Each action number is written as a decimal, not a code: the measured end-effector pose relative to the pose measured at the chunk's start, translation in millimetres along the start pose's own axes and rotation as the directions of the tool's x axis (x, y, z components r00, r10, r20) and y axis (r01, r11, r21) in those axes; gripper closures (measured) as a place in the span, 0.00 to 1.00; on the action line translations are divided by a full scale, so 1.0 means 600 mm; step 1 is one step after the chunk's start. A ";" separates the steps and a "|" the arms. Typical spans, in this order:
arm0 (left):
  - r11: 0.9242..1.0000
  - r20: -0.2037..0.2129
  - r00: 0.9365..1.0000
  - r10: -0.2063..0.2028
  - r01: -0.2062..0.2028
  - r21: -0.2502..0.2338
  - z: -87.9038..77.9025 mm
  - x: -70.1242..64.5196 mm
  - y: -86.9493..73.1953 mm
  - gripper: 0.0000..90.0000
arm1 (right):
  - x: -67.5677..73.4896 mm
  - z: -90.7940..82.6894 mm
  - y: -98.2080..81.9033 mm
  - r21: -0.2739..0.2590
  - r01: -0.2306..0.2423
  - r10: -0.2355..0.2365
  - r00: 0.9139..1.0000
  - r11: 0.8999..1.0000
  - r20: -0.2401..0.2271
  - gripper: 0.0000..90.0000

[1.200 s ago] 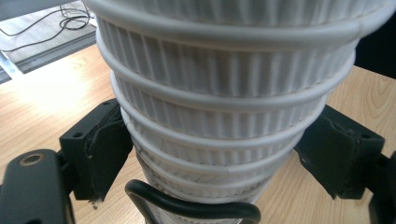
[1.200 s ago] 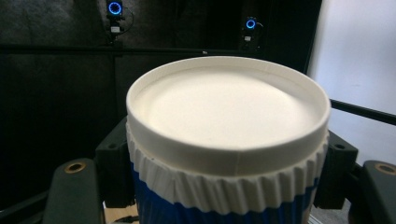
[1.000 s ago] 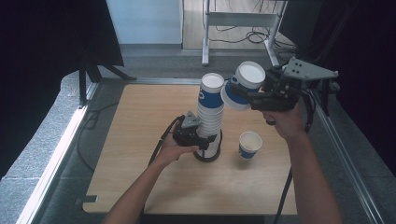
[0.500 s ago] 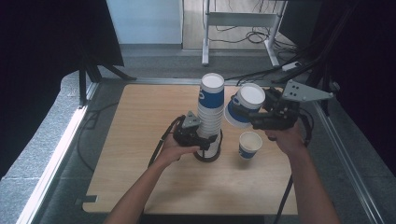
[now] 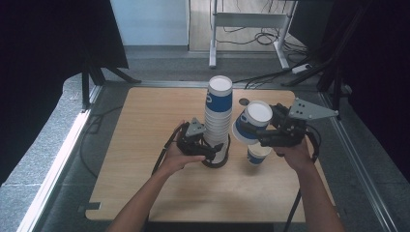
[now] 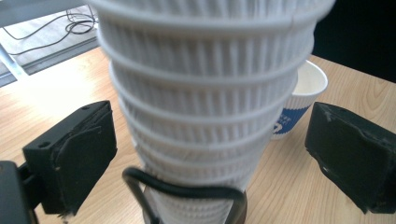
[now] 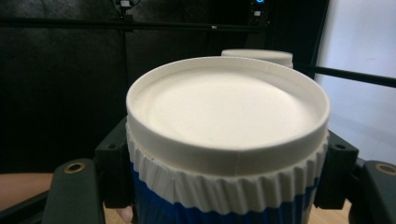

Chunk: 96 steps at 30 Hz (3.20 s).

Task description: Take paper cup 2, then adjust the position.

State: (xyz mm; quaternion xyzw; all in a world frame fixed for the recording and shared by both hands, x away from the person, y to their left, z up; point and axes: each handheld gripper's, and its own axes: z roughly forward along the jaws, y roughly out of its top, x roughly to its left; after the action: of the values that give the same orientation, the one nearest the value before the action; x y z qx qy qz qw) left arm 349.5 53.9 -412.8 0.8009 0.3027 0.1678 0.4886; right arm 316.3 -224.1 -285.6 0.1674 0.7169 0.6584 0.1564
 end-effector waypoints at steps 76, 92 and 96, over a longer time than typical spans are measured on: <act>0.992 0.085 0.995 -0.052 0.061 -0.109 -0.118 -0.046 -0.125 0.09 | 0.071 0.087 -0.255 0.144 -0.073 0.072 0.997 0.987 0.009 0.29; 0.997 0.078 0.997 -0.024 0.029 -0.070 -0.098 -0.067 -0.128 0.08 | 0.066 0.082 -0.255 0.129 -0.089 0.086 0.996 0.988 0.024 0.29; 0.998 0.080 0.997 -0.019 0.023 -0.055 -0.091 -0.073 -0.130 0.08 | 0.069 0.086 -0.256 0.128 -0.096 0.095 0.995 0.987 0.016 0.29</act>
State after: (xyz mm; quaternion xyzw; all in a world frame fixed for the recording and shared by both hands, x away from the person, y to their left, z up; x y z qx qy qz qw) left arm 260.3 88.9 -455.1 0.7898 0.2864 0.1390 0.5243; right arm 297.0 -171.6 -443.3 0.2144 0.7481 0.6169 0.1171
